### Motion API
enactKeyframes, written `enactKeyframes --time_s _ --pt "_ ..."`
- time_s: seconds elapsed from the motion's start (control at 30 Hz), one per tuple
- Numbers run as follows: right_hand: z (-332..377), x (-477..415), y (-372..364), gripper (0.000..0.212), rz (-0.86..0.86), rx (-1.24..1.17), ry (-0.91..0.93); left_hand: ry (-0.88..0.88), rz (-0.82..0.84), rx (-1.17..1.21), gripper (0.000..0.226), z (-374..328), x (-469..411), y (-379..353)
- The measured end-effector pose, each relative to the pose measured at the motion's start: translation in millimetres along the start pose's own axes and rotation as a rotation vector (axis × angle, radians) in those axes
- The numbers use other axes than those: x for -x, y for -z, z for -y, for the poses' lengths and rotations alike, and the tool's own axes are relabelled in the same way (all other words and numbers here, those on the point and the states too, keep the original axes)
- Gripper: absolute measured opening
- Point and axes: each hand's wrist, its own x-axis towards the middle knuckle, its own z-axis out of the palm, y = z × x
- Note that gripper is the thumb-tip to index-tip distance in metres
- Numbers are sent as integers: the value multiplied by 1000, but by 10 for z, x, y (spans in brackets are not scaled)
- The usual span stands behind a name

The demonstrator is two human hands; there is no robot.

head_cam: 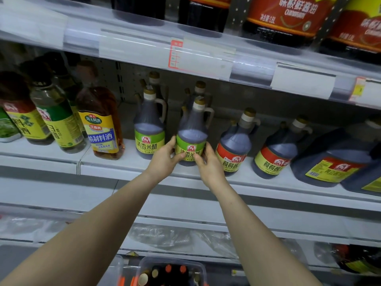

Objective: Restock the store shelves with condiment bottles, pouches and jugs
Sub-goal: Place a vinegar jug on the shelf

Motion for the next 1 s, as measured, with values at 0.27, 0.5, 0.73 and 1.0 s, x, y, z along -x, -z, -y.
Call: enactKeyframes --time_s 0.27,0.5,0.73,1.0 --pt "-117 395 -112 54 -28 -81 52 2 -52 22 50 98 511 -23" --pt "-503 1069 -394 44 -126 -101 69 25 -20 118 31 444 1205 -110" --pt "-1364 1916 -816 40 -67 -128 -220 256 149 125 30 1320 2052 -431" --pt "-2418 2500 -1185 39 -40 -47 -478 510 284 70 43 2194 2750 -914"
